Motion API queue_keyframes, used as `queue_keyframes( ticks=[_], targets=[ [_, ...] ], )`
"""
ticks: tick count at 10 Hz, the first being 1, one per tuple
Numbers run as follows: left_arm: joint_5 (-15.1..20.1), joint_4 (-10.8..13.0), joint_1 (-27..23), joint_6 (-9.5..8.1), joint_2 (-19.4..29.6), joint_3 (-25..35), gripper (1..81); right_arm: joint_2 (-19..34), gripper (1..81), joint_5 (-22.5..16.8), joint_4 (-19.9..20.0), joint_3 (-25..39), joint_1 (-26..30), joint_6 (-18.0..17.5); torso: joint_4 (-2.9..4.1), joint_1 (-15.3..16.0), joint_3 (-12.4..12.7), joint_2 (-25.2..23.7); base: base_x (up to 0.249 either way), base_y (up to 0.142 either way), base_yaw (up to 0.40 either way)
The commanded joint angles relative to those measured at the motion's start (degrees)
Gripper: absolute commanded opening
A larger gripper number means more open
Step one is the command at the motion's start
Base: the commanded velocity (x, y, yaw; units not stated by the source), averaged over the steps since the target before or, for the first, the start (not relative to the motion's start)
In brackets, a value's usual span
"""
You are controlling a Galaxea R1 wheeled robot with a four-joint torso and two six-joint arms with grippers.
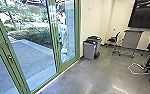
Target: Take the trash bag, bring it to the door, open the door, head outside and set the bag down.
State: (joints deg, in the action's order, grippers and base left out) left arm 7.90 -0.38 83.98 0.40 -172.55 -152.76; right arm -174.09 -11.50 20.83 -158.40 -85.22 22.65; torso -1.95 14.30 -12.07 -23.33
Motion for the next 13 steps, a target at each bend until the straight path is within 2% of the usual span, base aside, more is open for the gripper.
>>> queue_keyframes(
  ticks=[1,7,8,11,13],
  targets=[
    [3.88,0.29,-2.63,0.48,0.09,0.27,1.0,0.04,81.1,-4.07,0.00,-0.05,2.73,0.11,0.00,0.00,0.00,0.00,0.124,0.000,0.000],
    [3.79,0.29,-2.54,0.48,0.18,0.27,1.0,0.21,81.1,-3.97,0.08,-0.14,2.21,0.11,0.00,0.00,0.00,0.00,0.116,0.000,0.000],
    [3.35,0.38,-2.46,0.48,0.27,0.27,1.0,0.21,81.1,-3.01,0.08,-0.14,1.68,0.11,0.00,0.00,0.00,0.00,0.113,0.000,0.000],
    [-1.57,3.45,-0.62,0.83,0.27,0.27,1.0,-0.05,81.1,-0.11,-1.50,0.21,-0.08,0.38,0.00,0.00,0.00,0.00,0.106,0.000,0.000],
    [-1.66,3.63,-0.35,0.74,0.53,0.27,1.0,-0.49,81.1,1.04,-1.59,0.30,-0.52,0.55,0.00,-0.02,0.00,0.00,0.103,0.000,0.000]
  ],
)
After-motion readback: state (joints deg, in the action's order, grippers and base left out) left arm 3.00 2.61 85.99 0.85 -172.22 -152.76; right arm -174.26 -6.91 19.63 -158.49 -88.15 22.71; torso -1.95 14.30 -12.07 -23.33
